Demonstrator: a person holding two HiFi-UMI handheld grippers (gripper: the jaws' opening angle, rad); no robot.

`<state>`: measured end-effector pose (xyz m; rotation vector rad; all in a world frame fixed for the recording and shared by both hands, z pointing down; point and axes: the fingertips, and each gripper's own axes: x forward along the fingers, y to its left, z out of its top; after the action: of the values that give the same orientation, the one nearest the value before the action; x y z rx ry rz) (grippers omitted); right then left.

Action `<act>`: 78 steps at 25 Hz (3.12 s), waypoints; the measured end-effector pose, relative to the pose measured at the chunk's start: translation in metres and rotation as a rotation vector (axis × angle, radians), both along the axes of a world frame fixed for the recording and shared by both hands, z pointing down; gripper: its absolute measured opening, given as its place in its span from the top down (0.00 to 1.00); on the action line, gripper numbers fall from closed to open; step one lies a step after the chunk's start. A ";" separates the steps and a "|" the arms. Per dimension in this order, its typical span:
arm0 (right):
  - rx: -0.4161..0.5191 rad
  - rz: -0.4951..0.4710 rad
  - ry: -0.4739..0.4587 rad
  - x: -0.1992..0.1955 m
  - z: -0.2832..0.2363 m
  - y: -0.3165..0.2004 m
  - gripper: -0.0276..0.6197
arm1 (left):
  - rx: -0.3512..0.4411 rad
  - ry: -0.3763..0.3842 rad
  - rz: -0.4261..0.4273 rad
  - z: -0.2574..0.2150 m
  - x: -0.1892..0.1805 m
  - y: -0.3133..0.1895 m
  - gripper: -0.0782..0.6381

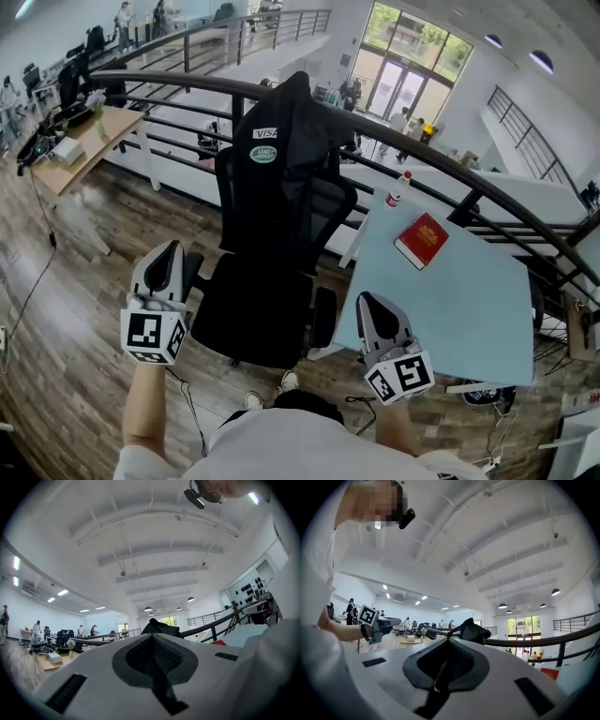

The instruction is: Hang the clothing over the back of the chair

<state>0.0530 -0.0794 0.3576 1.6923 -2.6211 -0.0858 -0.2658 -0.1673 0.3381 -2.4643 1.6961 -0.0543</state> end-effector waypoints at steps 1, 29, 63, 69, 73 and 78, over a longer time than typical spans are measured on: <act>0.003 0.002 0.000 0.001 -0.001 -0.002 0.93 | 0.010 -0.006 -0.004 -0.003 -0.001 0.004 0.86; 0.001 0.117 0.025 0.070 -0.007 -0.028 0.93 | 0.015 0.068 -0.265 0.009 -0.049 0.100 0.86; -0.072 -0.036 0.004 -0.008 0.012 -0.019 0.93 | 0.038 -0.004 -0.292 0.015 -0.052 0.107 0.86; -0.088 -0.047 0.046 -0.026 0.020 0.000 0.93 | 0.017 0.003 -0.253 0.027 -0.050 0.110 0.86; -0.081 -0.052 0.035 -0.030 0.024 0.011 0.93 | 0.008 0.005 -0.238 0.036 -0.049 0.116 0.86; -0.076 -0.042 0.032 -0.038 0.028 0.020 0.93 | 0.000 -0.002 -0.227 0.042 -0.054 0.124 0.86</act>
<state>0.0153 -0.0591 0.3852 1.5999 -2.6020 -0.0129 -0.3200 -0.0433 0.3797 -2.2588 1.9660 -0.0814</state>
